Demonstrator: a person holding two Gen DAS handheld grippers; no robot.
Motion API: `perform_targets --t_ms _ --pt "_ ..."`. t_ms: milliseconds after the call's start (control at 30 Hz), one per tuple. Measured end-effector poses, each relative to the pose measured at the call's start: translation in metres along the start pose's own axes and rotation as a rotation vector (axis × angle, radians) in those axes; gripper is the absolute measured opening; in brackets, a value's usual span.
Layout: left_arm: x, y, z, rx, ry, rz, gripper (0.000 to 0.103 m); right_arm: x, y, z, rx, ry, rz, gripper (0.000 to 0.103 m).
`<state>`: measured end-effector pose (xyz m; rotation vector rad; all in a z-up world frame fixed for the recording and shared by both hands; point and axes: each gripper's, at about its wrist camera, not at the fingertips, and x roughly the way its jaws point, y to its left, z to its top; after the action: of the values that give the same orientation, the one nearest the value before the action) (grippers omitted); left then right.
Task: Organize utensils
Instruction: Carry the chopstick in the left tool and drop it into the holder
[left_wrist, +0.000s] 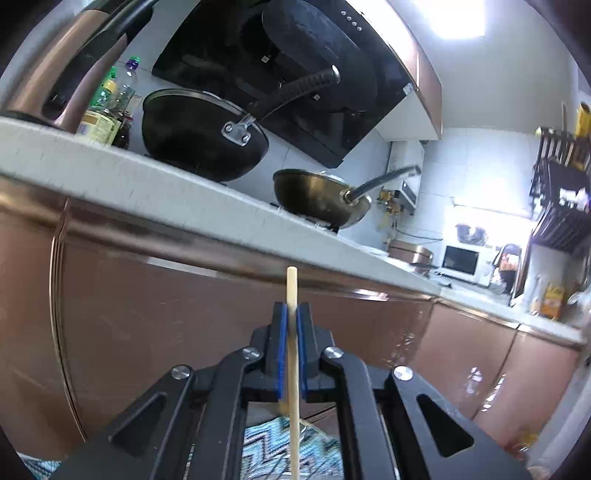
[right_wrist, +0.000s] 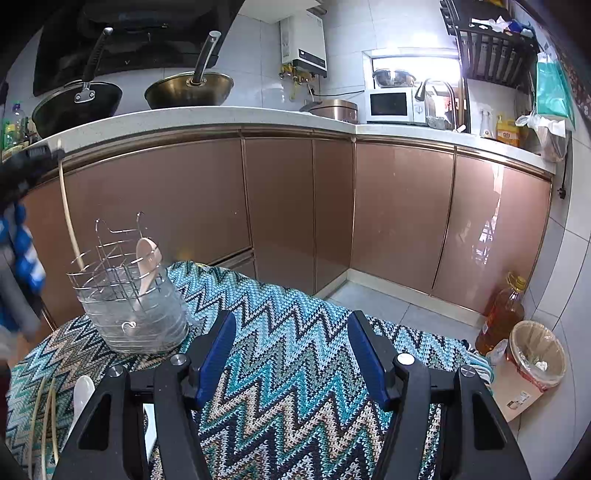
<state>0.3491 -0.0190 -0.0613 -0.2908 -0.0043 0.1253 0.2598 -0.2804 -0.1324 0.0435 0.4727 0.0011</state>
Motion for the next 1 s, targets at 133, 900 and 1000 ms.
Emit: perform_targets --t_ms 133,900,1000 --pt "-0.002 0.002 -0.024 0.035 0.039 -0.006 0.008 0.001 0.001 -0.002 0.002 0.008 0.004 0.061" --pt "-0.169 0.062 0.018 0.108 0.34 -0.092 0.044 -0.103 0.046 0.01 -0.048 -0.049 0.028 0.092" --pt "-0.19 0.068 0.016 0.109 0.356 -0.098 0.044 -0.119 0.049 0.008 -0.051 -0.058 0.011 0.1"
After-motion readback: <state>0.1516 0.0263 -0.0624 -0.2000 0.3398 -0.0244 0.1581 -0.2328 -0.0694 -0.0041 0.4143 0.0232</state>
